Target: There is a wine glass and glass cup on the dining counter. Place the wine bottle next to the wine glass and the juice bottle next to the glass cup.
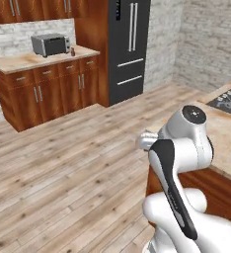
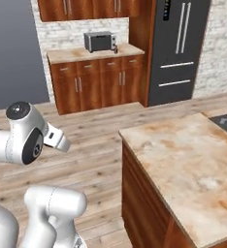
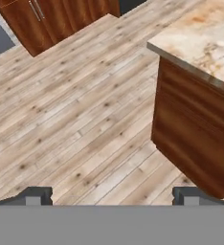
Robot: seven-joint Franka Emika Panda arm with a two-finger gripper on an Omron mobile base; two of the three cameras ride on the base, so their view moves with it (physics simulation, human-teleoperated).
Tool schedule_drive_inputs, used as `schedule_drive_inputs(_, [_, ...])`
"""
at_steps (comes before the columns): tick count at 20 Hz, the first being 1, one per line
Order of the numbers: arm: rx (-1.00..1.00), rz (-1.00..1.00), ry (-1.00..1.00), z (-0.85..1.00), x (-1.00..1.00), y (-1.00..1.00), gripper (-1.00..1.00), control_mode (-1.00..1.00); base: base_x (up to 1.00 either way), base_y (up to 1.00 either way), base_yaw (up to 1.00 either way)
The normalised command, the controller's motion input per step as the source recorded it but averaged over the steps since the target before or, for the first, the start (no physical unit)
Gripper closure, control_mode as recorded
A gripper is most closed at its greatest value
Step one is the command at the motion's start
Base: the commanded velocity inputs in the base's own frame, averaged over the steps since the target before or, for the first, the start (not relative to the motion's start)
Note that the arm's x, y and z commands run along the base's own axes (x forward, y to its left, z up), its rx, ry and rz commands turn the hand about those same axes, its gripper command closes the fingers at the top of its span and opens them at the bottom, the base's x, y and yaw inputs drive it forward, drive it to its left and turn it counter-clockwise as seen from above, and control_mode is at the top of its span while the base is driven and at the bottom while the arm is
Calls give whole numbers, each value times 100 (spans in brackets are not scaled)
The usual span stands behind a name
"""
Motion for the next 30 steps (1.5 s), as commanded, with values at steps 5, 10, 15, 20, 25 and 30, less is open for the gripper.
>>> schedule_drive_inputs(5, [0,0,0,0,0,0,-100,100,88,13,2])
schedule_drive_inputs(10, [0,0,0,0,0,0,-100,100,94,9,0])
schedule_drive_inputs(15, [0,0,0,0,0,0,-100,100,94,3,0])
schedule_drive_inputs(20, [0,0,0,0,0,0,-100,100,94,2,0])
schedule_drive_inputs(25, [0,0,0,0,0,0,-100,100,94,1,0])
schedule_drive_inputs(30, [0,0,0,0,0,0,-100,100,90,0,-1])
